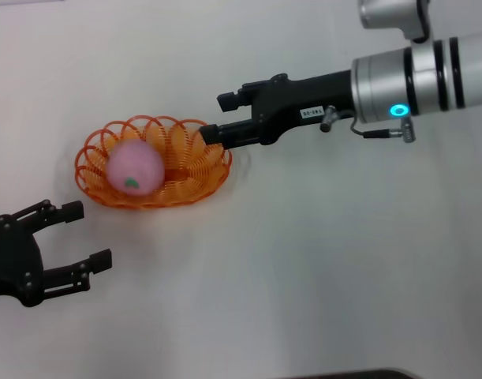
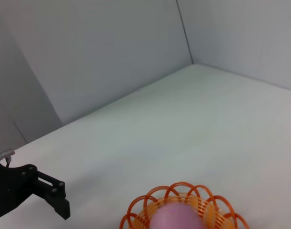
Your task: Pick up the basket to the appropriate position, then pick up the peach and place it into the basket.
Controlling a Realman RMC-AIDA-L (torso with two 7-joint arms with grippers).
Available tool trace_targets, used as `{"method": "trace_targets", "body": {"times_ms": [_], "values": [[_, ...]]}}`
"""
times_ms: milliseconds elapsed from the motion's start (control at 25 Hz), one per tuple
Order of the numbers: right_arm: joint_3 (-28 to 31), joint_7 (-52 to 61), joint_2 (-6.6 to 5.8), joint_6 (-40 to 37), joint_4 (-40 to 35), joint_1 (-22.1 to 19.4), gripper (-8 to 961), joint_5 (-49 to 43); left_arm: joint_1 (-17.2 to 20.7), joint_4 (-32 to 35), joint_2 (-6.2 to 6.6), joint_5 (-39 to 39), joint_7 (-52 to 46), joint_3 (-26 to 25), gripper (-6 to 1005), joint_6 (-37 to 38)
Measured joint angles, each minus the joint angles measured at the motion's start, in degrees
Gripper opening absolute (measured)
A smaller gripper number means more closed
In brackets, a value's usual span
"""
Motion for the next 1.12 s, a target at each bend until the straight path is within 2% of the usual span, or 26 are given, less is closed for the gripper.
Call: {"method": "trace_targets", "body": {"times_ms": [200, 600, 840, 1120], "values": [[1.0, -7.6, -0.22, -1.2, -0.3, -5.2, 789, 3.3, 0.0, 0.0, 0.00, 0.0, 0.0, 0.0, 873, 0.0], [7.6, -22.6, -0.40, -6.7, -0.2, -14.7, 828, 3.7, 0.0, 0.0, 0.01, 0.0, 0.0, 0.1, 873, -0.3], [12.0, -27.4, -0.39, -6.7, 0.7, -18.5, 852, 3.6, 0.5, -0.7, 0.09, 0.3, 2.1, 0.0, 873, -1.7], [14.5, -29.6, -0.58, -7.4, 0.7, -21.0, 963, 3.5, 1.2, -0.8, 0.02, 0.6, 3.5, -0.2, 873, -2.9]]}}
